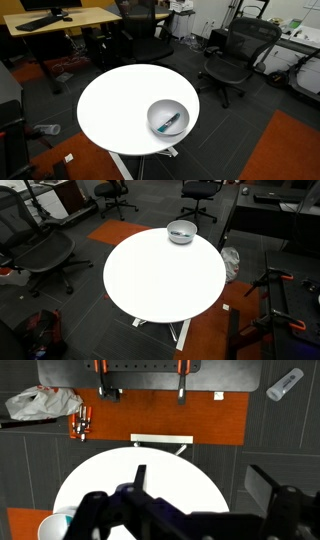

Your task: Take the pen out of the bowl and place it on the table

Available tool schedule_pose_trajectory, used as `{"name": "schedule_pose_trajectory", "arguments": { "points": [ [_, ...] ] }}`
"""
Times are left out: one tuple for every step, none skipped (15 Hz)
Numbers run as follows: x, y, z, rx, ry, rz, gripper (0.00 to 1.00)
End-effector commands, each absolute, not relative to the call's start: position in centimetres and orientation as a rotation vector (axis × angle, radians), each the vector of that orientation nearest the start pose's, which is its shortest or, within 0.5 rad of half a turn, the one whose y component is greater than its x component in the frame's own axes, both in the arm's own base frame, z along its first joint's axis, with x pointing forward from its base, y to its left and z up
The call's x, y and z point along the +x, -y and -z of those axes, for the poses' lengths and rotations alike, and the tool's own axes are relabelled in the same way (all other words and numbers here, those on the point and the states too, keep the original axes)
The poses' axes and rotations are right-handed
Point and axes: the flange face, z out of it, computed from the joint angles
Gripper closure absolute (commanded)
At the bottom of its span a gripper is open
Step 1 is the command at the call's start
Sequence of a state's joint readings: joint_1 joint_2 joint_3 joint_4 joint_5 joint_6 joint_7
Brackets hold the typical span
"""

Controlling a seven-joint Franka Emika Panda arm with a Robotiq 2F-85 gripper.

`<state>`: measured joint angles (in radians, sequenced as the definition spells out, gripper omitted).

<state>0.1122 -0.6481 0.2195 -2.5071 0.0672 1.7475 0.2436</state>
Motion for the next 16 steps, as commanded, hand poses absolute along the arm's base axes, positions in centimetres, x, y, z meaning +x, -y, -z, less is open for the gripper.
{"name": "schedule_pose_trajectory", "arguments": {
  "points": [
    [34.0,-10.8,-49.1,-3.280,-0.029,-0.025,0.00],
    [34.6,-10.1,-49.4,-3.287,-0.044,0.008,0.00],
    [35.2,-9.4,-49.6,-3.297,-0.059,0.042,0.00],
    [35.8,-8.5,-49.8,-3.302,-0.077,0.075,0.00],
    [36.3,-7.7,-50.0,-3.311,-0.098,0.103,0.00],
    [36.8,-6.8,-50.2,-3.307,-0.102,0.125,0.00],
    [37.4,-5.8,-50.3,-3.308,-0.126,0.151,0.00],
    [38.1,-4.8,-50.3,-3.302,-0.152,0.174,0.00],
    [38.7,-3.7,-50.3,-3.301,-0.184,0.204,0.00],
    [39.4,-2.8,-50.2,-3.299,-0.210,0.227,0.00],
    [40.1,-1.7,-50.1,-3.298,-0.234,0.241,0.00],
    [40.7,-0.8,-50.0,-3.300,-0.258,0.267,0.00],
    [41.4,0.2,-49.8,-3.294,-0.281,0.284,0.00],
    [42.1,1.1,-49.6,-3.277,-0.301,0.329,0.00],
    [42.7,2.1,-49.4,-3.281,-0.311,0.340,0.00],
    [43.4,3.0,-49.1,-3.276,-0.316,0.359,0.00]
  ]
}}
